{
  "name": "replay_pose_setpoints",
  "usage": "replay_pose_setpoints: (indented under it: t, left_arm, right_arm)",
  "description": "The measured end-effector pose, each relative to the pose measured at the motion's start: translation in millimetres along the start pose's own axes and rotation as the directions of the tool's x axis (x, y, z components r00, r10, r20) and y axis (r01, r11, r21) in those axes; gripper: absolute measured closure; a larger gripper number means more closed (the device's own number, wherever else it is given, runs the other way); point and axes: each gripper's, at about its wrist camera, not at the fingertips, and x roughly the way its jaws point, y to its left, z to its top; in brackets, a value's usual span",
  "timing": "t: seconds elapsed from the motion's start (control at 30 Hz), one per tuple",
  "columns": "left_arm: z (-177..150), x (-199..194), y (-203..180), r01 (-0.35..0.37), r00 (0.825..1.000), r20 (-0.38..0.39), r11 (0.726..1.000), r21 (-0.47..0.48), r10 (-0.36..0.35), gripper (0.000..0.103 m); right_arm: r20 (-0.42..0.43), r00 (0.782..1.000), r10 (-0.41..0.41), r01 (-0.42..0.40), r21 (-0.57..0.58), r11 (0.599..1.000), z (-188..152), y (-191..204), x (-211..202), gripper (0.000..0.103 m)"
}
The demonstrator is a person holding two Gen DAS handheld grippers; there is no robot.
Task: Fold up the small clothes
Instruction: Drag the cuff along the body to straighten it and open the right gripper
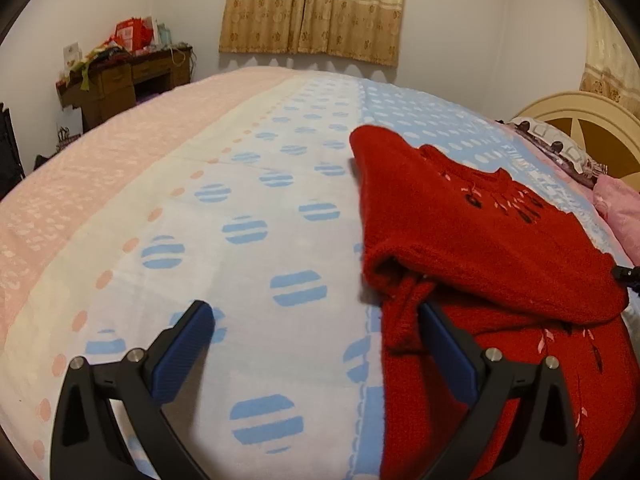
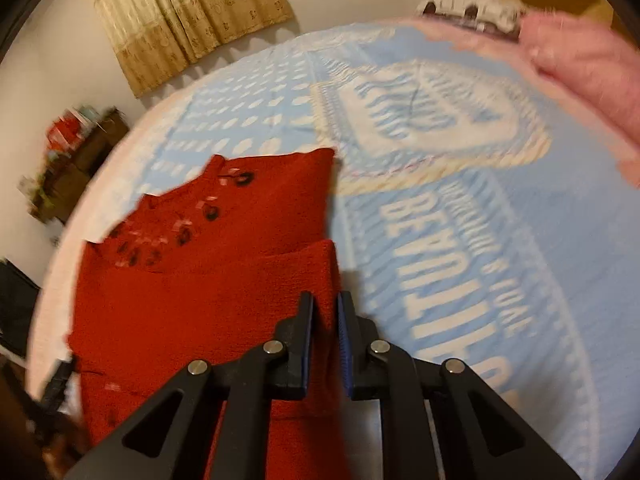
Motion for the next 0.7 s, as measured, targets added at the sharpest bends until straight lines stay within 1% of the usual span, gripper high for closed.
replay_pose_setpoints:
  t: [0.07,0.1,0.13,0.17,0.2,0.27,0.3,0.33,0.37,0.43,0.47,0.53,0.6,0.63,0.67,0.7]
  left_arm:
    - [3,-8,2,-0.004,1.000,0.000,1.000,-0.009,0.004,0.000]
    - [5,-16,4,-0.004,1.000,0.010,1.000,-0.026,0.005,0.000]
    - [8,-22,6,0.004,1.000,0.024,1.000,-0.030,-0.004,0.000]
    - [12,-31,7,-0.004,0.999,0.052,1.000,-0.021,0.005,0.000]
    - [16,-35,6,-0.032,0.997,0.068,0.999,-0.010,0.033,0.000]
    - [25,-35,0,-0.080,0.994,0.071,0.997,0.022,0.078,0.000]
    - [27,-32,-3,-0.086,0.994,0.065,0.996,0.036,0.083,0.000]
    - [29,-28,-7,-0.095,0.994,0.057,0.994,0.052,0.092,0.000]
    - [31,-24,-12,-0.108,0.993,0.047,0.992,0.069,0.105,0.000]
    - [32,-17,-21,-0.105,0.994,0.038,0.990,0.094,0.102,0.000]
    - [32,-12,-25,-0.106,0.994,0.033,0.988,0.108,0.103,0.000]
    - [28,-1,-32,-0.132,0.991,0.011,0.981,0.141,0.131,0.000]
    - [22,12,-35,-0.144,0.989,-0.018,0.975,0.169,0.149,0.000]
    - [18,19,-36,-0.137,0.989,-0.034,0.974,0.182,0.146,0.000]
    - [16,20,-36,-0.134,0.989,-0.040,0.974,0.183,0.143,0.000]
    - [15,18,-37,-0.131,0.990,-0.036,0.975,0.178,0.140,0.000]
  right_arm:
    - [-0.026,0.999,-0.037,0.037,-0.027,0.999,-1,-1,5,0.091]
    - [-0.024,0.998,-0.059,0.058,-0.042,0.997,-1,0,4,0.091]
    - [-0.013,0.998,-0.069,0.068,-0.050,0.996,0,-1,2,0.091]
    - [0.003,0.997,-0.076,0.076,-0.055,0.996,0,-2,-3,0.091]
    - [0.025,0.996,-0.080,0.081,-0.057,0.995,2,-1,-9,0.089]
    - [0.068,0.997,-0.047,0.052,-0.067,0.996,3,6,-20,0.080]
    - [0.080,0.997,-0.017,0.023,-0.080,0.997,4,12,-24,0.068]
    - [0.086,0.996,0.023,-0.015,-0.100,0.995,3,20,-28,0.052]
    - [0.083,0.994,0.071,-0.060,-0.128,0.990,2,30,-30,0.047]
    - [0.066,0.988,0.138,-0.122,-0.195,0.973,-1,49,-30,0.046]
    - [0.052,0.987,0.150,-0.133,-0.237,0.962,-4,59,-28,0.046]
    - [0.039,0.990,0.138,-0.121,-0.289,0.950,-11,71,-21,0.046]
    - [0.007,0.991,0.132,-0.124,-0.290,0.949,-14,71,-10,0.046]
    - [-0.008,0.993,0.122,-0.119,-0.276,0.954,-15,67,-5,0.046]
    - [-0.020,0.994,0.108,-0.109,-0.253,0.961,-16,61,2,0.046]
    - [-0.029,0.993,0.114,-0.117,-0.231,0.966,-16,55,7,0.046]
